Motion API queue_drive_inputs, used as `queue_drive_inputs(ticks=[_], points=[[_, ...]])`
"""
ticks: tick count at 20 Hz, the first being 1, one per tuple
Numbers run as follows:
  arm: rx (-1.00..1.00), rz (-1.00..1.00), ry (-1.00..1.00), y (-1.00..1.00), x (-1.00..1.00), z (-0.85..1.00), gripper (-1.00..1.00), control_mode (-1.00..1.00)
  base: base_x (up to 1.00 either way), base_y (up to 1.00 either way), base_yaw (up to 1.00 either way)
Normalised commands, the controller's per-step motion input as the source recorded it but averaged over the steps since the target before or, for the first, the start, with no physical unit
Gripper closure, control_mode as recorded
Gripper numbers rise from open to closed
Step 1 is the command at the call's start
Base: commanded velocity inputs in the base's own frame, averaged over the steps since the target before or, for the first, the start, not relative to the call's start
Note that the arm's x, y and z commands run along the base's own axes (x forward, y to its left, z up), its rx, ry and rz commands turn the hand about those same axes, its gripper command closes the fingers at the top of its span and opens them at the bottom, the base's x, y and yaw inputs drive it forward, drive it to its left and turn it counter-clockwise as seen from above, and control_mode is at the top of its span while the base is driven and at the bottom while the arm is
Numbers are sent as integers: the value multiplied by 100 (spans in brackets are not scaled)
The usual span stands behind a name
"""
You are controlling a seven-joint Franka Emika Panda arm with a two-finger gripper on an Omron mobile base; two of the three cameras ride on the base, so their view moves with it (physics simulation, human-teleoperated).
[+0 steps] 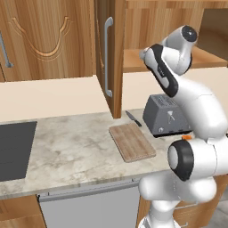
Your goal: Pick the bread, place it on the cutting board, pick the jam, place it on the counter, and close the cabinet.
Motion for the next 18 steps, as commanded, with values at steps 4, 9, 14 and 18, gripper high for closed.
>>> queue_drive_inputs(ticks=[4,9,14,18], points=[[0,0,0,0,-78,0,100,-100,0,0,0],[0,0,7,0,-72,0,100,-100,0,0,0],[0,0,6,0,-60,-2,100,-100,0,0,0],[0,0,8,0,-47,-4,100,-100,0,0,0]])
